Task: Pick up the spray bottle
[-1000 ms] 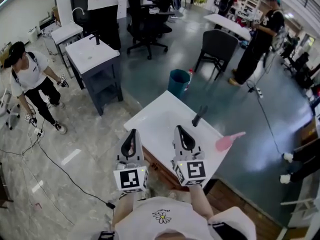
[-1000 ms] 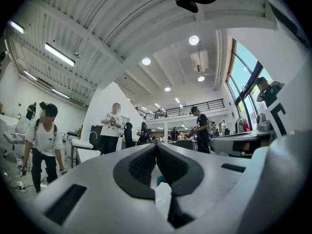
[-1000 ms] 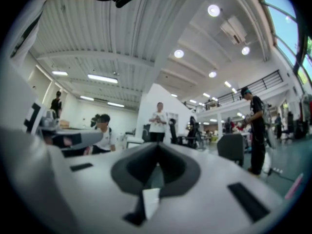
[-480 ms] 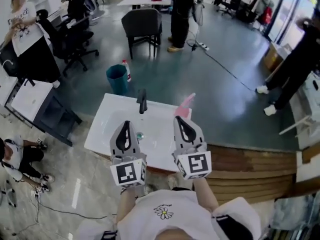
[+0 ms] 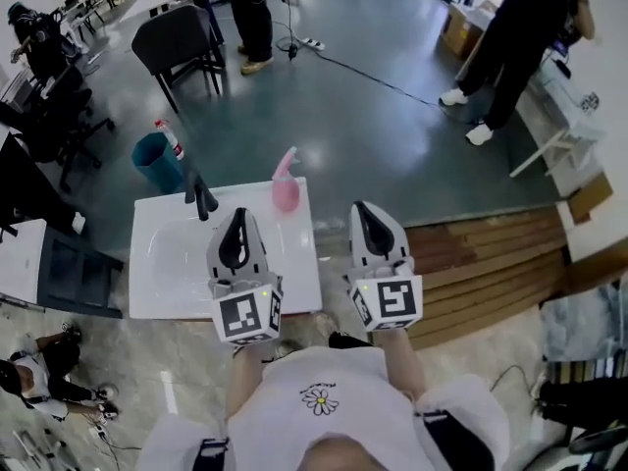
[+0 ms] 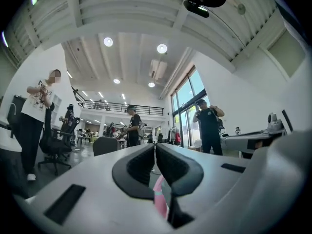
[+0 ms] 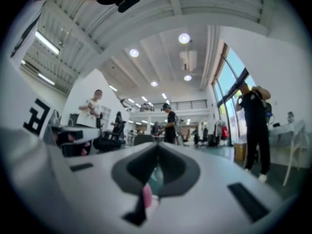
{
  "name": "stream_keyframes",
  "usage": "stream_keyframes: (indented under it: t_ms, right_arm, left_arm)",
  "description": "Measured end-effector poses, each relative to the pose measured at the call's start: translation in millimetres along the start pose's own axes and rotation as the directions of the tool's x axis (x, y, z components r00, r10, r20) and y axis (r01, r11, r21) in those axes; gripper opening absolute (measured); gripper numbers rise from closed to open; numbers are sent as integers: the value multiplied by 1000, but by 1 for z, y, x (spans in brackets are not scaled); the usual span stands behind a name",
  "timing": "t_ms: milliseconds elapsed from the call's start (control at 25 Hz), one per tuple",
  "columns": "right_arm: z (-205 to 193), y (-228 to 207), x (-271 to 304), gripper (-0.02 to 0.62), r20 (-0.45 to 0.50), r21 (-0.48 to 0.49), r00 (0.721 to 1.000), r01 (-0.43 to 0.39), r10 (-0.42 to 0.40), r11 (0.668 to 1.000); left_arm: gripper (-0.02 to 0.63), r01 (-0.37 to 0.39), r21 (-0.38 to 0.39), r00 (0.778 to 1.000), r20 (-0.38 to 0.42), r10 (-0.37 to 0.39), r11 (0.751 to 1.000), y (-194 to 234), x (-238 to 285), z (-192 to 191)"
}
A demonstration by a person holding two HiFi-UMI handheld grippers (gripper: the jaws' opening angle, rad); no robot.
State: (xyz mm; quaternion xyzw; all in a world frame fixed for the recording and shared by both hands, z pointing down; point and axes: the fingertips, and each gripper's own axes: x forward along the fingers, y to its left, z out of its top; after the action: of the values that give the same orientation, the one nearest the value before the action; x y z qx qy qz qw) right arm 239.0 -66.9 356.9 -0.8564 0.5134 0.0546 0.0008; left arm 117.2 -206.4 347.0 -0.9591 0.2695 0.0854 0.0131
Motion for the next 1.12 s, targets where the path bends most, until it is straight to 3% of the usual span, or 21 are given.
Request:
stream_keyframes:
  t_ms: [200,520,560,680,840,960,1120]
  right_arm:
    - [-10,-21,-5,29,-25,15,999,34,-34,999]
    - [-24,-18,13,31,-67,18,998,-13,14,1000]
    - [-26,-18,16,30,-71,17,997,-19,20,1000]
    - [-34,-19,20,30,-92,17,995,-29,31,999]
    - [-49,-25,24,29,-140,19,990,-29,31,999]
    - [-60,-31,26,29,-171,26,985,-19,24,999]
    - [-73,-40,29,30,-202,36,979,-5,12,999]
  left_arm:
    - [18,10,-32,1000,-16,-11,999,-15,15,-6]
    - [23,22,16,1000,-20,-22,1000,-18,47,-14]
    - [36,38,12,999,-33,-38,999,-19,53,-20]
    - [174,118,-51,989,-86,-122,992,-23,76,-46]
    - [244,140,-106,976,-153,-156,984,-21,106,-84]
    - [273,156,-137,962,-203,-182,978,-24,125,-116]
    - [275,157,-119,940,-286,-185,980,-25,146,-165]
